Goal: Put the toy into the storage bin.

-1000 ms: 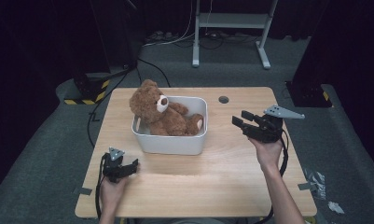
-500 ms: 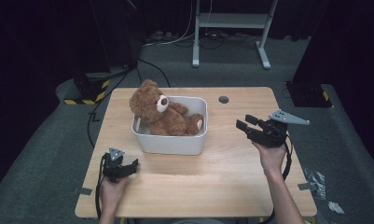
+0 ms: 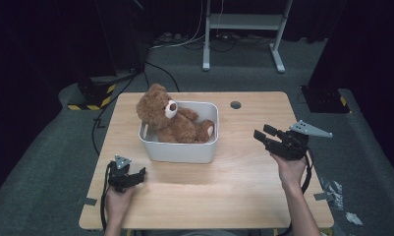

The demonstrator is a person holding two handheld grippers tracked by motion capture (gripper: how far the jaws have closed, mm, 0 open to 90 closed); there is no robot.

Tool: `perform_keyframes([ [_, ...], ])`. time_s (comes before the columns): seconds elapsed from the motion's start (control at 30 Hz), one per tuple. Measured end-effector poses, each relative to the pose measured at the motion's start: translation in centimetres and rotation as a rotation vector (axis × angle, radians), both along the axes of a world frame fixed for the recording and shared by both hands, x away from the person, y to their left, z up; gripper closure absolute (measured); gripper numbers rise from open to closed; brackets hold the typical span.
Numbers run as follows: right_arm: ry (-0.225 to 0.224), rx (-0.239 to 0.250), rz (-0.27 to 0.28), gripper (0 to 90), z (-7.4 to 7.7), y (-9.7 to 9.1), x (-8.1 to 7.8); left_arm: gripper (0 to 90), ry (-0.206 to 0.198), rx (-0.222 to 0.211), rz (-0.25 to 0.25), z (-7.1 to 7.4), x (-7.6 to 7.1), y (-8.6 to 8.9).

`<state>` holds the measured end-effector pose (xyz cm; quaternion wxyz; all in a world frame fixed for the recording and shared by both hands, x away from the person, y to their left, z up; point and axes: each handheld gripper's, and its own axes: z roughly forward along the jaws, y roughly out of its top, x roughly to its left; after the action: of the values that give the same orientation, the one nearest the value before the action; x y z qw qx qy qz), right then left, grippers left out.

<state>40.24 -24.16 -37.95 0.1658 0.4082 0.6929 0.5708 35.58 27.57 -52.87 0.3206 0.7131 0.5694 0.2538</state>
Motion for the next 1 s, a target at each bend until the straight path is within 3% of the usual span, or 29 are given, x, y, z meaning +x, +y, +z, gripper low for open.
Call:
perform_keyframes([
  [1.0,0.034,0.014,-0.049,46.1,-2.5,-1.8,-0.6,23.5,0.001,0.001,0.001,0.0,0.0,0.0],
])
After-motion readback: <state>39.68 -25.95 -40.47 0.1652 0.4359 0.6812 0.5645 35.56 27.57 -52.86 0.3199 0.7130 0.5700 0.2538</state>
